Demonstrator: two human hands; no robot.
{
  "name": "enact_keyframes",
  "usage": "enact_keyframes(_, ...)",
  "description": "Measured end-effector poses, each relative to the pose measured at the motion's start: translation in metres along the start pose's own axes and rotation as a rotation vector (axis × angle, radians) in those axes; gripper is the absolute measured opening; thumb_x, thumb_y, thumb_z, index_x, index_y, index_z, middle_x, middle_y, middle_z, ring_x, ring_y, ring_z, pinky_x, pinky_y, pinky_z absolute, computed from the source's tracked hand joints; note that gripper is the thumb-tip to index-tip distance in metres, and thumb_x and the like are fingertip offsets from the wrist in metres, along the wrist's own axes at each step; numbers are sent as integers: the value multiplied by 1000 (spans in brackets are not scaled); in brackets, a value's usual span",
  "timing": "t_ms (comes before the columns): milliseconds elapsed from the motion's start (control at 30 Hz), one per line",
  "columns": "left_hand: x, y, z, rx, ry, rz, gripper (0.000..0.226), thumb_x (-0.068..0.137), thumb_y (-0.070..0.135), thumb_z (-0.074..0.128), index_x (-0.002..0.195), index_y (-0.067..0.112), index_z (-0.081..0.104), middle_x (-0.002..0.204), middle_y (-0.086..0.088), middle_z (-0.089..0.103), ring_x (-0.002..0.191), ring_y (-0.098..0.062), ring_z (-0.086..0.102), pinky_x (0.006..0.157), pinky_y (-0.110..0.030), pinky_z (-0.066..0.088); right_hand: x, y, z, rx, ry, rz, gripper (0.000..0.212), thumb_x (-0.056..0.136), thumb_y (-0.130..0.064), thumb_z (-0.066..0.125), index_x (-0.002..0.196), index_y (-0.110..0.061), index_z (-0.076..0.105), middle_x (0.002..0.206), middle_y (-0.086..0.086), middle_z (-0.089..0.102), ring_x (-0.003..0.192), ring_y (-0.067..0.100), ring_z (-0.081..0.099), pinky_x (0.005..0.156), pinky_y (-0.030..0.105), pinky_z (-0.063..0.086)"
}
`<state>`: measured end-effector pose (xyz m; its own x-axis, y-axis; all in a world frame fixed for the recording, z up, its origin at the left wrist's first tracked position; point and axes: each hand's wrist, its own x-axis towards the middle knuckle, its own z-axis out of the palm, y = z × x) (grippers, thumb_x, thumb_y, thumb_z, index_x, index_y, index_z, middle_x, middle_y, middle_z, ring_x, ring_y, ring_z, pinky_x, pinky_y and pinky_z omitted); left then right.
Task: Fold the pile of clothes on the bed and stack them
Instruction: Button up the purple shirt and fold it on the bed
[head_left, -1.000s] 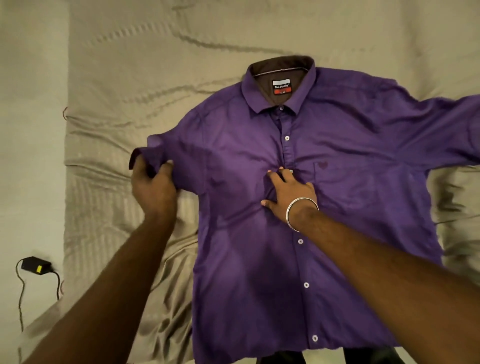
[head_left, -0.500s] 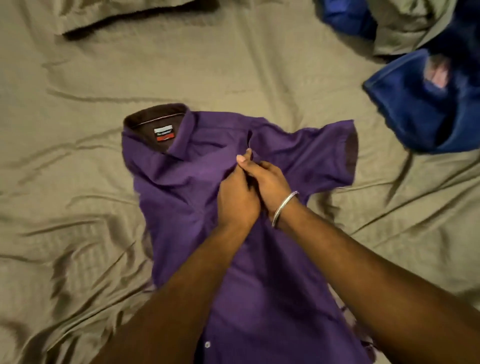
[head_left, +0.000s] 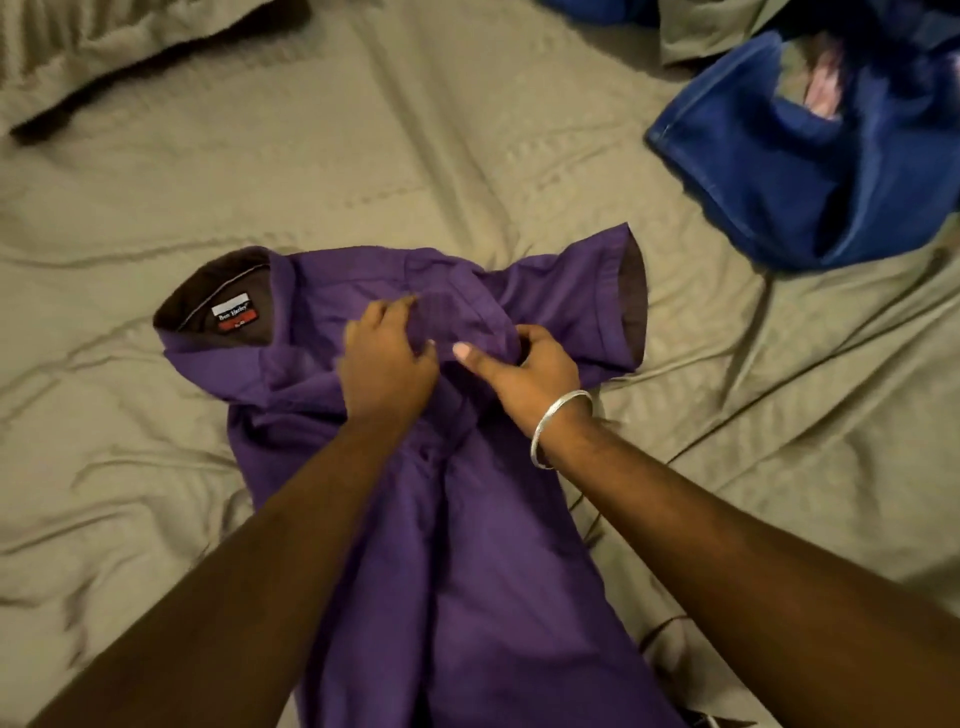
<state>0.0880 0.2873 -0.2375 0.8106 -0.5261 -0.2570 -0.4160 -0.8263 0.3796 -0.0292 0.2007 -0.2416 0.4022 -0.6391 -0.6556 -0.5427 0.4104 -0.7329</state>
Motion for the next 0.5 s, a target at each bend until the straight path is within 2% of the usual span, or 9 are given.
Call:
enact_keyframes(33, 3, -3, 1, 185, -18, -10, 59, 84, 42, 68, 137, 23, 51, 136, -5, 48, 122, -34, 46, 94, -44, 41, 2, 1, 2, -106, 33, -34, 32, 74, -40, 82, 92, -23, 62, 84, -11, 67, 77, 9, 63, 72, 22, 50)
enact_keyframes(67, 6, -2, -1, 260, -62, -57, 67, 82, 57, 66, 138, 24, 49, 139, -4, 45, 126, -33, 43, 97, -50, 36, 4, 2, 3, -168, 95, -51, 19, 78, -29, 78, 89, -21, 65, 80, -7, 67, 75, 13, 62, 72, 23, 49)
enact_keyframes(100, 11, -1, -2, 276, -110, -102, 70, 82, 65, 61, 138, 25, 49, 139, -4, 45, 127, -33, 43, 99, -53, 33, 6, 2, 3, -162, 150, -48, 8, 80, -19, 72, 86, -17, 67, 78, -4, 67, 75, 16, 62, 74, 27, 50)
enact_keyframes(133, 15, 1, -2, 270, -143, -126, 68, 83, 68, 57, 135, 25, 50, 138, -4, 47, 127, -32, 46, 100, -55, 31, 7, 2, 1, -119, 185, -37, 7, 79, -11, 66, 84, -15, 69, 77, -2, 68, 74, 17, 61, 74, 29, 51)
enact_keyframes(200, 23, 5, -3, 183, -150, -168, 51, 86, 62, 58, 123, 27, 57, 132, -2, 55, 122, -31, 52, 101, -55, 29, 6, 1, -6, 0, 199, -33, 18, 74, -1, 58, 80, -14, 69, 72, -3, 67, 66, 13, 57, 67, 26, 48)
enact_keyframes(300, 33, 21, -4, -63, -40, -169, 20, 92, 47, 58, 103, 30, 61, 111, 6, 66, 110, -26, 57, 102, -54, 31, 11, 1, -23, 1, 191, -26, 22, 73, 2, 60, 74, -19, 65, 64, -10, 60, 61, 9, 54, 65, 21, 43)
enact_keyframes(367, 44, 39, -4, -143, 6, -71, 16, 92, 46, 55, 100, 33, 59, 101, 8, 68, 105, -25, 59, 98, -55, 39, 18, 0, -30, 40, 166, 35, 13, 76, -12, 73, 76, -21, 64, 68, -11, 61, 67, 11, 57, 70, 26, 47)
enact_keyframes(433, 56, 60, -1, -169, -7, -7, 14, 92, 44, 54, 99, 33, 59, 99, 8, 69, 102, -26, 61, 94, -53, 45, 24, -2, -34, 41, 94, 104, 29, 69, -30, 87, 78, -24, 60, 73, -9, 62, 71, 12, 59, 74, 30, 52)
enact_keyframes(500, 66, 80, 5, -112, -16, -9, 11, 95, 40, 54, 100, 31, 60, 104, 8, 68, 104, -22, 59, 98, -52, 39, 29, -4, -38, -28, 21, 121, 38, 62, -15, 90, 79, -24, 58, 71, -6, 62, 69, 15, 61, 72, 29, 55)
